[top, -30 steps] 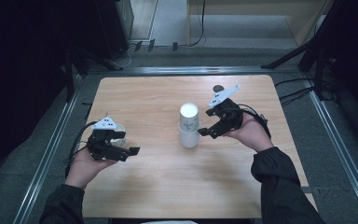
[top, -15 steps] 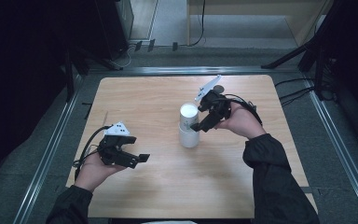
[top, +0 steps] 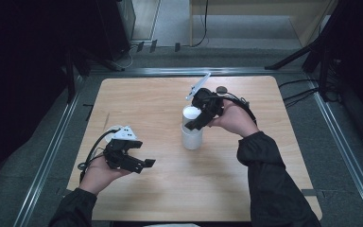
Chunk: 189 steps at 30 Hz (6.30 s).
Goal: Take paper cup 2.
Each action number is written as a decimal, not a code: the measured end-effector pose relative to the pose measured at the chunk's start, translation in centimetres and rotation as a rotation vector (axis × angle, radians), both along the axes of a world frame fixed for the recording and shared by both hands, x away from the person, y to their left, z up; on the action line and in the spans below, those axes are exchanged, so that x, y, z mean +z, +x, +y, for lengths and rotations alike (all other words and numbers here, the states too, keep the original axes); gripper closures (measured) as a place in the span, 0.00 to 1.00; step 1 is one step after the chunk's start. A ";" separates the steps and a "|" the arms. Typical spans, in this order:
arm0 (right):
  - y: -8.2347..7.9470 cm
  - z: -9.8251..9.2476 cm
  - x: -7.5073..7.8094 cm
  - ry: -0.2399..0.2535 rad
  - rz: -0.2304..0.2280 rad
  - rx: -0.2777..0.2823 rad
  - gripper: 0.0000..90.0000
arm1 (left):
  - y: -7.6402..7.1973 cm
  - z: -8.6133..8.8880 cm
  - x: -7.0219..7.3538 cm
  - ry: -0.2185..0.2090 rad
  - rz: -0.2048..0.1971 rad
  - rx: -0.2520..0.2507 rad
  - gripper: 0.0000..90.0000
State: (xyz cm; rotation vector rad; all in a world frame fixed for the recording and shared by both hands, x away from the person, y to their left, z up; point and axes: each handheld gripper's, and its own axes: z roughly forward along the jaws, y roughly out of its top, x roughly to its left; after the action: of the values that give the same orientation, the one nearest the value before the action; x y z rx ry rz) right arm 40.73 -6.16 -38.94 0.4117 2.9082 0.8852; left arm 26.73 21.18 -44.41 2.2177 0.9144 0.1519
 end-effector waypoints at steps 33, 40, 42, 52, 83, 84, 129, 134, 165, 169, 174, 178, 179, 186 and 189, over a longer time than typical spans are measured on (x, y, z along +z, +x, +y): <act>-2.6 -2.2 6.4 0.166 -0.101 -0.041 0.36 | -0.1 -0.3 0.1 -0.031 -0.015 -0.021 0.15; -3.9 -3.4 7.8 0.189 -0.129 -0.041 0.36 | 0.2 -0.8 0.2 -0.027 -0.018 -0.048 0.15; -4.5 -3.9 8.0 0.188 -0.127 -0.043 0.36 | 0.4 -1.0 0.2 -0.025 -0.020 -0.062 0.15; -6.7 -6.1 7.7 0.205 -0.074 -0.045 0.36 | 2.1 -2.9 0.5 -0.049 -0.032 -0.139 0.15; -9.7 -6.0 -3.1 0.216 0.063 0.028 0.37 | 3.5 -6.3 -0.3 -0.130 -0.009 -0.329 0.15; -9.7 -6.0 -3.4 0.218 0.067 0.029 0.37 | 3.5 -6.4 -0.3 -0.133 -0.004 -0.335 0.15; -10.2 -4.0 -2.8 0.364 0.134 0.003 0.38 | 1.9 -8.5 -0.9 -0.176 -0.088 -0.414 0.33; -10.2 -4.0 -2.8 0.365 0.133 0.005 0.38 | 1.8 -8.5 -0.8 -0.165 -0.095 -0.418 0.35; -12.3 -4.8 -5.6 0.273 0.041 0.078 0.23 | 2.1 -7.2 0.0 0.065 -0.044 -0.489 0.35; -12.1 -4.6 -6.0 0.281 0.044 0.088 0.24 | 2.1 -7.7 -0.5 0.118 -0.032 -0.510 0.35; -11.9 -4.2 -6.6 0.271 0.039 0.101 0.25 | 2.1 -8.6 -1.3 0.190 -0.019 -0.547 0.34; -11.8 -3.7 -7.2 0.251 0.047 0.112 0.26 | 1.8 -9.3 -1.9 0.244 -0.028 -0.571 0.34; -11.7 -3.5 -7.3 0.251 0.051 0.115 0.26 | 1.7 -9.4 -2.1 0.255 -0.030 -0.578 0.34; -11.6 -2.3 -7.9 0.238 0.062 0.142 0.29 | 1.1 -10.1 -2.5 0.291 -0.036 -0.621 0.34; -11.8 -1.9 -8.0 0.228 0.067 0.160 0.34 | 1.0 -10.3 -2.6 0.292 -0.030 -0.621 0.34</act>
State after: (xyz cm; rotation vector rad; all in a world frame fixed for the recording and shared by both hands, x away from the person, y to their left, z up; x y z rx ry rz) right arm 28.98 -8.08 -46.97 0.2278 2.9436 1.2565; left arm 27.77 10.89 -46.97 2.6525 0.1602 0.0244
